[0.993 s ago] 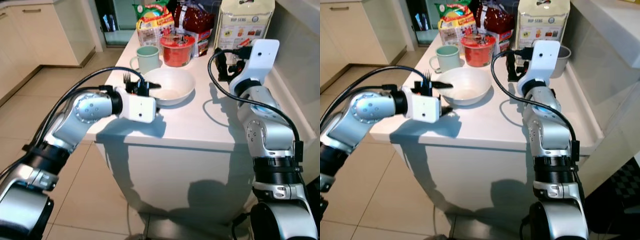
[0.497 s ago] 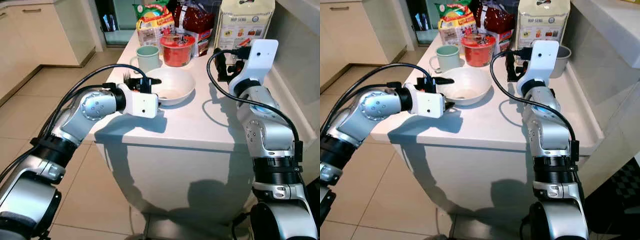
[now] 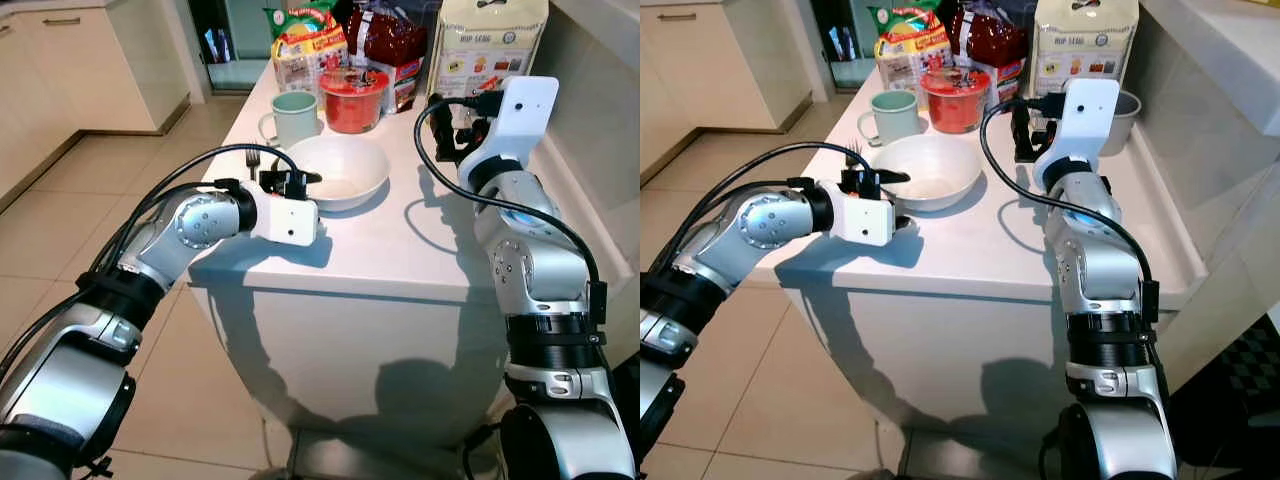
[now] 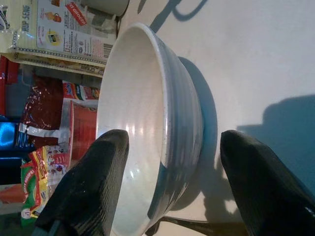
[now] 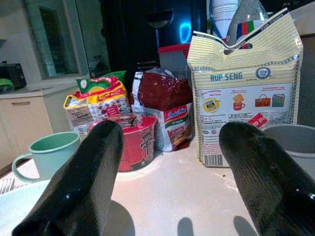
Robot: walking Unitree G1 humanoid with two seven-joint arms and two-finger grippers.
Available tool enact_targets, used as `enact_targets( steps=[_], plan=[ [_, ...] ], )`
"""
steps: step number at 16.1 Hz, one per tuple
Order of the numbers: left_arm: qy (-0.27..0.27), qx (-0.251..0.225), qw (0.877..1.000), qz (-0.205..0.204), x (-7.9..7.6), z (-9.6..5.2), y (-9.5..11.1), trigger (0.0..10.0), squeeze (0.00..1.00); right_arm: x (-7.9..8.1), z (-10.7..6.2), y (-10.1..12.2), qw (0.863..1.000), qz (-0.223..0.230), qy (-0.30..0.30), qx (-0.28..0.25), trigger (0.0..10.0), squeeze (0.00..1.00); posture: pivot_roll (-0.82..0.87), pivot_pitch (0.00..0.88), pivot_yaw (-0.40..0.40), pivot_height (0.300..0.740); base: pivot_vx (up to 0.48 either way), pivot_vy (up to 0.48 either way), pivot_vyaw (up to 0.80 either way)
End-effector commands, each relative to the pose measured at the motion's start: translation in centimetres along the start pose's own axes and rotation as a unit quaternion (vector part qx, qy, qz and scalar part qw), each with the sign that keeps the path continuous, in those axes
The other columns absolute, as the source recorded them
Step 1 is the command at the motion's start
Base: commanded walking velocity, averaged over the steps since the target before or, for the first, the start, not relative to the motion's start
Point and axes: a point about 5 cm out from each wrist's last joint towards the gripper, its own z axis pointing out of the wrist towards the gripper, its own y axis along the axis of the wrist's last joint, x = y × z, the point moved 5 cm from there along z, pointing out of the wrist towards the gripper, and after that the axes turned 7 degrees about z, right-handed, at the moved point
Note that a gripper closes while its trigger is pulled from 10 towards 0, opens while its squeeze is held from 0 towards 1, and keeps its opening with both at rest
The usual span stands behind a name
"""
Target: Setting the table
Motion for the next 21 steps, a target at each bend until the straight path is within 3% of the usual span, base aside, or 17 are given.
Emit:
enact_targets(
  steps=[1, 9, 10, 11, 21],
  plan=[
    [0.003, -0.001, 1.000, 0.013, 0.73, 0.10, 0.06, 10.0, 0.00, 0.26, -0.09, 0.30, 1.000, -0.003, 0.001, -0.004, 10.0, 0.00, 0.05, 0.000, 0.097, 0.740, 0.000, 0.000, 0.00],
    [-0.004, 0.001, 1.000, 0.016, 0.19, 0.60, -0.37, 10.0, 0.00, 0.28, -0.13, 0.31, 1.000, -0.003, 0.001, -0.005, 10.0, 0.00, 0.04, 0.000, 0.098, 0.740, 0.000, 0.000, 0.00],
    [-0.004, 0.000, 1.000, 0.017, 0.13, 0.66, -0.37, 1.9, 0.00, 0.29, -0.13, 0.33, 1.000, -0.003, 0.001, -0.005, 10.0, 0.00, 0.04, 0.000, 0.099, 0.740, 0.000, 0.000, 0.00],
    [-0.004, 0.000, 1.000, 0.017, 0.12, 0.67, -0.37, 0.0, 0.00, 0.29, -0.14, 0.34, 1.000, -0.003, 0.001, -0.005, 10.0, 0.00, 0.04, 0.000, 0.099, 0.740, 0.000, 0.000, 0.00],
    [-0.014, -0.009, 0.999, 0.028, -0.13, 0.82, -0.28, 0.0, 0.00, 0.25, -0.15, 0.29, 1.000, -0.003, -0.001, -0.003, 10.0, 0.00, 0.04, 0.000, 0.099, 0.740, 0.000, 0.000, 0.00]
  ],
)
